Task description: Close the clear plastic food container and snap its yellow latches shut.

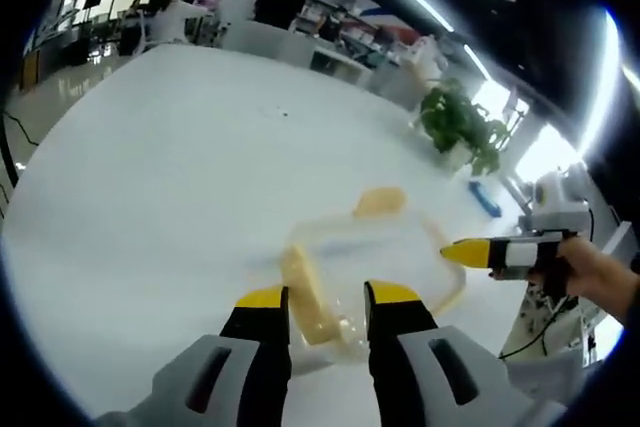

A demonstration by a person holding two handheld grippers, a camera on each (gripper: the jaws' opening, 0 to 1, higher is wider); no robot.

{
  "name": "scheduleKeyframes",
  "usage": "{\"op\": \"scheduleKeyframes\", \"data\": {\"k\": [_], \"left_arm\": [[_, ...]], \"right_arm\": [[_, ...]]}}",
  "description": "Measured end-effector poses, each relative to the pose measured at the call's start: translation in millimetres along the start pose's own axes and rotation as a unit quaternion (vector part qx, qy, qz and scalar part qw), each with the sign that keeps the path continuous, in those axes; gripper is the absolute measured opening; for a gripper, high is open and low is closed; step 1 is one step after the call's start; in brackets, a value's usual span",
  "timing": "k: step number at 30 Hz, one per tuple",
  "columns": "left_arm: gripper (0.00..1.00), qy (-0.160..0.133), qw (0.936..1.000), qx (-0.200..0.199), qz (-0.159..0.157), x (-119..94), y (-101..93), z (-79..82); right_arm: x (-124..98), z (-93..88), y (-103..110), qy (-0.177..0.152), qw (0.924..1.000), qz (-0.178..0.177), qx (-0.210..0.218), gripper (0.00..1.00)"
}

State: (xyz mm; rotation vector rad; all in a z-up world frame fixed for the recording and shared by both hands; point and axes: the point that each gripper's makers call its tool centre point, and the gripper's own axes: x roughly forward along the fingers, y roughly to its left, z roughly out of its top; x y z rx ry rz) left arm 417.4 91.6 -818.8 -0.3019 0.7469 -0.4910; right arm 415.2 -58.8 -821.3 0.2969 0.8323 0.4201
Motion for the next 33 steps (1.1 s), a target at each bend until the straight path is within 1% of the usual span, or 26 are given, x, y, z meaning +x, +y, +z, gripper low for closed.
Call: {"op": "scheduleKeyframes", "data": {"k": [1, 2, 3, 4, 6, 10, 14, 19, 21, 22, 23, 25, 30, 31, 32, 33], "left_arm": [[0.22, -0.004, 0.9994, -0.031, -0.013, 3.3, -3.5, -0.1], [0.23, -0.007, 0.9978, -0.064, -0.016, 3.8, -1.0, 0.5], [0.23, -0.003, 0.9985, -0.049, -0.024, 2.7, 0.1, -0.6], [0.23, -0.003, 0.9993, -0.032, -0.02, 1.4, -0.9, 0.2], [0.23, 0.0, 0.9996, -0.023, -0.017, 0.8, -4.2, 0.7], [0.23, 0.002, 0.9996, -0.021, -0.018, 0.6, -3.6, -0.8], [0.23, 0.0, 0.9997, -0.018, -0.015, 0.4, -4.6, -1.6], [0.22, 0.002, 0.9998, -0.009, -0.016, 0.8, -4.8, -2.4], [0.22, 0.005, 0.9998, -0.006, -0.018, 1.2, -4.7, -2.5], [0.22, 0.005, 0.9998, -0.005, -0.019, 1.0, -5.1, -2.9], [0.22, 0.006, 0.9998, -0.006, -0.019, 1.2, -4.7, -2.9], [0.22, 0.005, 0.9998, -0.004, -0.018, 0.4, -6.1, -4.3], [0.22, 0.006, 0.9998, -0.003, -0.021, 1.6, -5.2, -3.4], [0.22, 0.013, 0.9998, 0.001, -0.016, 1.5, -1.9, -5.2], [0.21, 0.003, 0.9999, 0.004, -0.01, 3.9, 0.8, -2.0], [0.22, 0.006, 0.9999, -0.003, -0.015, 6.1, -0.7, -4.1]], "right_arm": [[0.0, -2.4, 2.5, 0.007, 1.0, 0.007, 0.002, 0.25], [-0.7, 0.2, -0.7, 0.002, 1.0, 0.002, 0.001, 0.25], [-1.1, -0.7, 0.3, 0.005, 1.0, 0.005, 0.001, 0.25], [-0.2, -0.5, 0.2, 0.005, 1.0, 0.003, -0.001, 0.24], [-0.3, -1.0, -0.2, 0.005, 1.0, 0.005, 0.004, 0.24], [0.4, -1.0, 0.5, 0.012, 0.9999, 0.009, 0.002, 0.24], [0.9, -2.1, -0.2, 0.017, 0.9996, 0.019, 0.014, 0.24], [1.7, -2.5, 0.7, 0.021, 0.9993, 0.027, 0.012, 0.24], [2.6, -2.6, 0.1, 0.025, 0.9989, 0.036, 0.02, 0.24], [3.2, -3.6, 0.1, 0.031, 0.9979, 0.047, 0.03, 0.24], [3.5, -3.0, -0.3, 0.034, 0.9975, 0.053, 0.032, 0.24], [3.0, -2.9, 1.5, 0.043, 0.9975, 0.054, 0.017, 0.23], [3.6, -3.3, 1.0, 0.053, 0.9962, 0.067, 0.018, 0.23], [6.5, -4.5, 21.4, 0.063, 0.9891, 0.126, 0.045, 0.21], [10.1, -0.8, 5.7, 0.054, 0.9938, 0.096, 0.018, 0.21], [10.0, -0.8, 8.9, 0.06, 0.9936, 0.092, 0.027, 0.21]]}}
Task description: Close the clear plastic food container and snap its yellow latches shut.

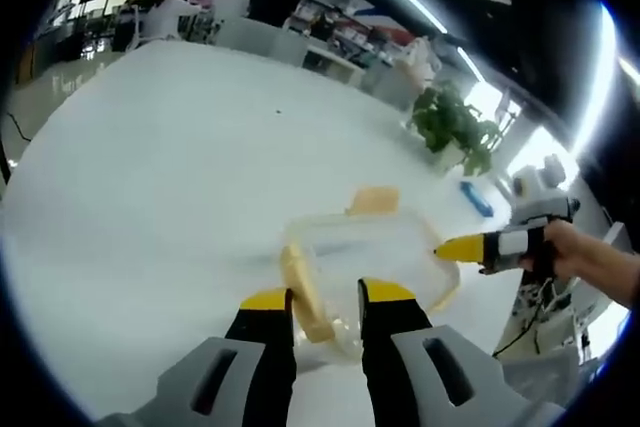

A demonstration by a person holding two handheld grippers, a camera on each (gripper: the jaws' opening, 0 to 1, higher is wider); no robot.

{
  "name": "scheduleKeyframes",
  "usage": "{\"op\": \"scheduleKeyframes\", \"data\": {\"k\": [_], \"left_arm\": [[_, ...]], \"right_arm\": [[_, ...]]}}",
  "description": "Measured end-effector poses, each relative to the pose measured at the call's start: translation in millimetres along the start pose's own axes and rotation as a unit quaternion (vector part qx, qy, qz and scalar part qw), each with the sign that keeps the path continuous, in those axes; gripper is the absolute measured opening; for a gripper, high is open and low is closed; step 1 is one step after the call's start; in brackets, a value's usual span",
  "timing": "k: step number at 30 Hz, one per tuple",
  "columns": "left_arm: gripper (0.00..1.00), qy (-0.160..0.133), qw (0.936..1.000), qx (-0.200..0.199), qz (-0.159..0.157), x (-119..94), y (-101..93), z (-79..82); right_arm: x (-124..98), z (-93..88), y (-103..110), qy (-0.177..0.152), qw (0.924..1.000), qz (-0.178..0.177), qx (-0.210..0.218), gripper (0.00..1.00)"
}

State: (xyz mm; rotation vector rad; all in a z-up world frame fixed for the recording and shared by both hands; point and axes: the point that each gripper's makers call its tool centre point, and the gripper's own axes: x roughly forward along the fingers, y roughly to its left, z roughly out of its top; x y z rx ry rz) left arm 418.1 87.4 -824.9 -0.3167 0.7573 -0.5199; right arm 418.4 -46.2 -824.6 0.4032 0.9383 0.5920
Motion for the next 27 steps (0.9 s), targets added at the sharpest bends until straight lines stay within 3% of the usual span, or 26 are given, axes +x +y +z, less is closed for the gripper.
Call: {"op": "scheduleKeyframes", "data": {"k": [1, 3, 12, 23, 27], "left_arm": [[0.22, 0.003, 1.0, -0.001, -0.001, 0.7, 0.5, -0.1], [0.22, -0.004, 1.0, -0.002, 0.004, 0.6, 2.5, 1.2], [0.23, -0.018, 0.9998, -0.01, 0.001, 2.0, 3.4, 4.1], [0.22, -0.015, 0.9985, 0.051, 0.017, -6.5, 7.6, 11.3], [0.22, -0.013, 0.9984, 0.053, 0.019, -7.9, 8.8, 11.6]], "right_arm": [[-2.4, -0.7, -1.6, 0.001, 0.9997, -0.011, -0.02, 0.21], [-2.9, -1.8, -0.5, -0.011, 0.9999, -0.005, 0.0, 0.21], [-10.0, -5.9, -1.5, -0.052, 0.9984, -0.018, 0.012, 0.23], [-9.6, -21.0, 12.3, -0.063, 0.9971, -0.04, 0.013, 0.25], [-8.9, -19.8, 11.1, -0.061, 0.9972, -0.04, 0.012, 0.25]]}}
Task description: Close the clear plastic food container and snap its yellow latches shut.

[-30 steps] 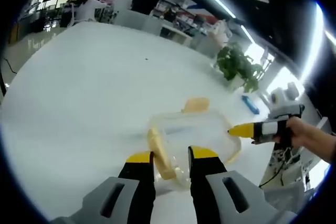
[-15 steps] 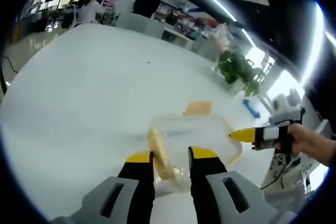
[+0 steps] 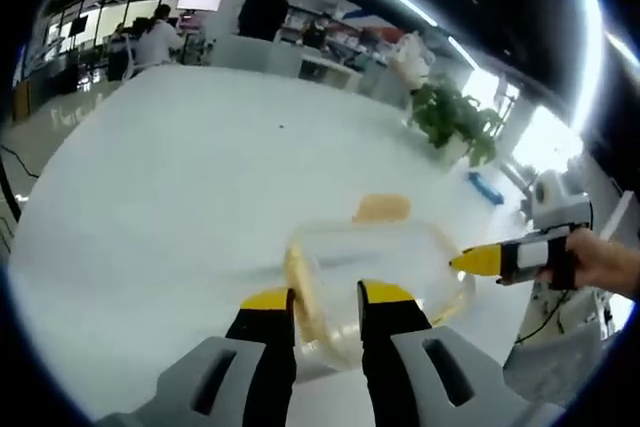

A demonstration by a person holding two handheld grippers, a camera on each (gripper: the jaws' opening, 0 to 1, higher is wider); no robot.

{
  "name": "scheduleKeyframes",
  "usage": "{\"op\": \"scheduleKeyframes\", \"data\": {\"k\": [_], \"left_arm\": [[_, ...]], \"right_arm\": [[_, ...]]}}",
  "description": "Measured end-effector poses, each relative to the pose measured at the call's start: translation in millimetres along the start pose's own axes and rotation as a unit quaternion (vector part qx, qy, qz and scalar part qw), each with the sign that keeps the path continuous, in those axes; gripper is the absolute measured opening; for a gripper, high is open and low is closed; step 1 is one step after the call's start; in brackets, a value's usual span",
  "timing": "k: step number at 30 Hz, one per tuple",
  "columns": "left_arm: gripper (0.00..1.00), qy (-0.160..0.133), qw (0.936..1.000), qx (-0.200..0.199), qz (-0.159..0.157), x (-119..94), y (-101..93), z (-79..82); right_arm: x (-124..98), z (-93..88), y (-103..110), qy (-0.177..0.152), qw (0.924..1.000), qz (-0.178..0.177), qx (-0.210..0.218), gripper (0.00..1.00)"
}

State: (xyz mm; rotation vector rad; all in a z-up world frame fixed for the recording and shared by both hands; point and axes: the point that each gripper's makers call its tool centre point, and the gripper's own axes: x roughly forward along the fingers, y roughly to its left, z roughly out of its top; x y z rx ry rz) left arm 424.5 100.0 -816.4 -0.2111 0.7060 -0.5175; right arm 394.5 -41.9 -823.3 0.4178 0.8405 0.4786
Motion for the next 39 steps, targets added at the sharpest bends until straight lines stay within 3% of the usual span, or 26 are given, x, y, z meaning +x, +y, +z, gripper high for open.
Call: {"op": "scheduleKeyframes", "data": {"k": [8, 10, 13, 18, 24, 30, 39], "left_arm": [[0.23, 0.004, 1.0, 0.002, -0.009, -1.2, 0.4, 0.8], [0.23, 0.005, 0.9999, 0.005, -0.012, -1.4, 0.9, 0.9], [0.24, -0.001, 0.9999, 0.002, -0.01, -2.5, 0.5, 3.7], [0.34, -0.018, 0.9984, 0.053, -0.006, -8.2, -1.8, 19.0], [0.37, -0.017, 0.9911, 0.13, -0.024, -10.5, -16.1, 29.9], [0.39, -0.011, 0.9869, 0.155, -0.043, -6.1, -30.6, 27.4], [0.39, 0.009, 0.9754, 0.209, -0.07, 3.2, -46.0, 16.7]], "right_arm": [[0.2, 0.3, -0.3, -0.001, 0.9999, 0.006, -0.014, 0.27], [0.7, 2.3, 1.0, -0.01, 0.999, 0.006, -0.042, 0.28], [1.2, 3.8, 1.9, -0.009, 0.9986, 0.002, -0.051, 0.28], [-1.5, 17.4, 3.1, -0.029, 0.9968, -0.007, -0.074, 0.28], [-2.4, 32.2, 11.3, -0.032, 0.9926, -0.003, -0.117, 0.29], [-0.6, 40.1, 24.1, -0.032, 0.9883, 0.006, -0.149, 0.3], [12.2, 34.6, 41.8, -0.008, 0.9804, 0.032, -0.194, 0.3]]}}
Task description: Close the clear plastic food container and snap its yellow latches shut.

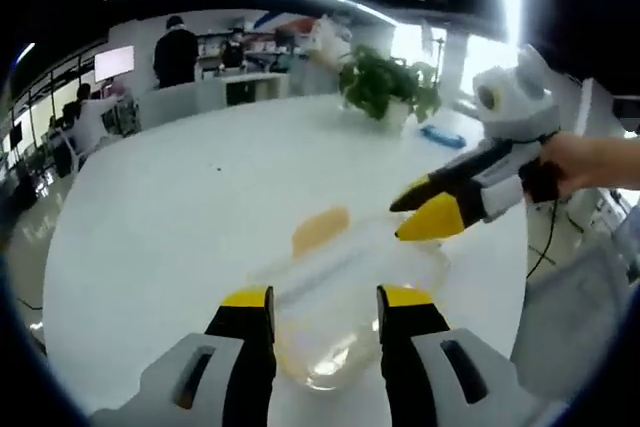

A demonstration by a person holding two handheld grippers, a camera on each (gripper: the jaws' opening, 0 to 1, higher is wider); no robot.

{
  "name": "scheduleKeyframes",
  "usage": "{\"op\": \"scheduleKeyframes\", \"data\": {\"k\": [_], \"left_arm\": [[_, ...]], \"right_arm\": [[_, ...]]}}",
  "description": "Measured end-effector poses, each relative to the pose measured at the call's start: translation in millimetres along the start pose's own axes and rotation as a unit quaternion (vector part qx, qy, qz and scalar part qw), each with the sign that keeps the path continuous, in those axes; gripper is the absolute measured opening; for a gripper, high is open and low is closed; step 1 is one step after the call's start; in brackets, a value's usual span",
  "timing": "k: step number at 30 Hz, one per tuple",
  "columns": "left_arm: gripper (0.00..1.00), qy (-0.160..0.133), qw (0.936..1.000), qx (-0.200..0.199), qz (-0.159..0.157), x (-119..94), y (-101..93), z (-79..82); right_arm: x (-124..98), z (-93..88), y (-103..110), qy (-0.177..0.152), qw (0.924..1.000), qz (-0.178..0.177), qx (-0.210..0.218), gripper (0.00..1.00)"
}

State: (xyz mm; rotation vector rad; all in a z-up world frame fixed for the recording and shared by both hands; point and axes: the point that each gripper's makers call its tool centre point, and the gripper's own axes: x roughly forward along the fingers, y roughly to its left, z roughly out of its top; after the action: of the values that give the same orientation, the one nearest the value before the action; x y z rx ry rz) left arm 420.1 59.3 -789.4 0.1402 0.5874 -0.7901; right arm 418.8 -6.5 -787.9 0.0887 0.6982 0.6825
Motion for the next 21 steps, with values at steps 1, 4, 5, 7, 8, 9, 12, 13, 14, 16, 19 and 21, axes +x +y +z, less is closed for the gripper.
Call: {"op": "scheduleKeyframes", "data": {"k": [1, 4, 5, 7, 8, 9, 12, 13, 14, 16, 19, 21], "left_arm": [[0.39, 0.0, 1.0, 0.001, -0.002, 1.0, -0.6, 0.1], [0.39, 0.004, 0.9998, 0.013, -0.011, 5.0, -4.0, 0.3], [0.39, 0.006, 0.9997, 0.017, -0.013, 5.9, -4.7, 0.0], [0.39, 0.008, 0.9995, 0.026, -0.018, 7.9, -6.0, -0.4], [0.39, 0.009, 0.9992, 0.033, -0.022, 8.3, -7.5, -0.4], [0.38, 0.007, 0.9992, 0.031, -0.023, 8.3, -7.9, 0.4], [0.39, 0.007, 0.9987, 0.04, -0.031, 9.1, -10.4, 0.4], [0.39, 0.01, 0.9981, 0.05, -0.034, 8.9, -11.3, -0.6], [0.4, 0.012, 0.9976, 0.057, -0.037, 8.4, -12.4, -1.5], [0.41, 0.015, 0.9967, 0.066, -0.043, 6.7, -15.9, -3.9], [0.43, 0.018, 0.9943, 0.088, -0.057, 2.8, -22.7, -7.5], [0.45, 0.023, 0.9906, 0.118, -0.066, 0.6, -27.6, -10.4]], "right_arm": [[1.5, 0.4, 1.4, 0.001, 1.0, 0.003, -0.004, 0.29], [8.4, 2.0, 7.3, 0.01, 0.9995, 0.013, -0.026, 0.29], [10.0, 2.7, 8.4, 0.011, 0.9993, 0.016, -0.031, 0.29], [14.5, 4.1, 10.7, 0.015, 0.9989, 0.02, -0.039, 0.29], [17.4, 5.3, 12.0, 0.016, 0.9986, 0.024, -0.045, 0.29], [19.4, 6.1, 12.8, 0.018, 0.9983, 0.027, -0.048, 0.29], [27.3, 7.8, 15.4, 0.027, 0.997, 0.034, -0.064, 0.29], [29.6, 8.1, 16.0, 0.03, 0.9966, 0.036, -0.068, 0.29], [31.7, 8.5, 16.6, 0.032, 0.9961, 0.038, -0.072, 0.29], [36.0, 10.0, 17.2, 0.038, 0.9951, 0.043, -0.081, 0.29], [41.0, 14.6, 16.8, 0.04, 0.9941, 0.045, -0.09, 0.29], [44.5, 17.1, 16.6, 0.044, 0.9931, 0.05, -0.097, 0.29]]}}
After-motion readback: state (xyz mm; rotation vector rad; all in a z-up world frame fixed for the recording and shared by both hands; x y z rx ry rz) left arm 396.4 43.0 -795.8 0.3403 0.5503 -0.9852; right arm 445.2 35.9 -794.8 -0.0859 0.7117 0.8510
